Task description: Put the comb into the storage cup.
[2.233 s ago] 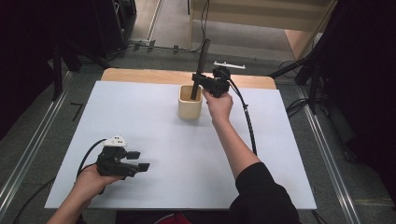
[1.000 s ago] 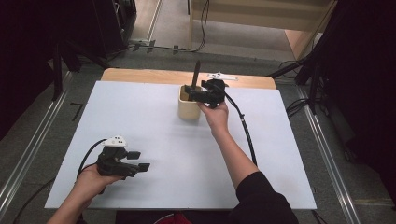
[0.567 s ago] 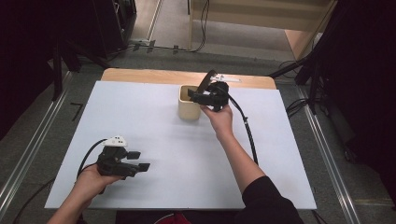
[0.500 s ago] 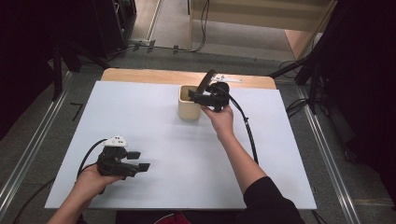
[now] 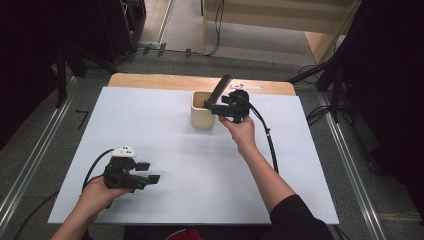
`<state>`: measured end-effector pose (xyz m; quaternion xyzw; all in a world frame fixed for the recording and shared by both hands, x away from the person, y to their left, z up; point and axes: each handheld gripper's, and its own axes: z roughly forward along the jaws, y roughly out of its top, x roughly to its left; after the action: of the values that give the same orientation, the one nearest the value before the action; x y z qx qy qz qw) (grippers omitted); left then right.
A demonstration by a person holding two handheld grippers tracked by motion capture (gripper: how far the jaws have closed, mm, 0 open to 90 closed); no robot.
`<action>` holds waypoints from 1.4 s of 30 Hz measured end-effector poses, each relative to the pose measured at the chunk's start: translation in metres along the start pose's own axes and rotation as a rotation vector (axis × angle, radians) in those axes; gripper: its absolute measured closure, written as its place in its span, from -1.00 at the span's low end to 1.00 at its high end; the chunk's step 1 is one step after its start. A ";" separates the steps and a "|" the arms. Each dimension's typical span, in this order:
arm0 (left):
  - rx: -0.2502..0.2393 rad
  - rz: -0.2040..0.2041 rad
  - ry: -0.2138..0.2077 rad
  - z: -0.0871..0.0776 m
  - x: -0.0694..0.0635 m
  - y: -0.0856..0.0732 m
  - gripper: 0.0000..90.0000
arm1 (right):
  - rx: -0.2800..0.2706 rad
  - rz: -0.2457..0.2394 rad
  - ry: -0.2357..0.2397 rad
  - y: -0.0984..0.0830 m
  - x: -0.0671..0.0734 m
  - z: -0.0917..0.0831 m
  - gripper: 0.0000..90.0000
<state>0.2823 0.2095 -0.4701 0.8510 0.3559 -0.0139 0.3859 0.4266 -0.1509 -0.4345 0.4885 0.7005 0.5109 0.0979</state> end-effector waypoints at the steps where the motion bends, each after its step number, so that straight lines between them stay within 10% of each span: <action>1: 0.001 0.001 0.000 0.000 0.000 0.000 -0.27 | 0.004 0.000 0.005 -0.001 0.000 -0.001 -0.72; 42: -0.001 -0.012 0.003 -0.001 0.004 -0.001 -0.27 | 0.139 0.058 0.207 -0.043 0.010 -0.042 -0.69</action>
<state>0.2842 0.2129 -0.4712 0.8486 0.3618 -0.0150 0.3856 0.3701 -0.1691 -0.4462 0.4589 0.7260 0.5116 -0.0241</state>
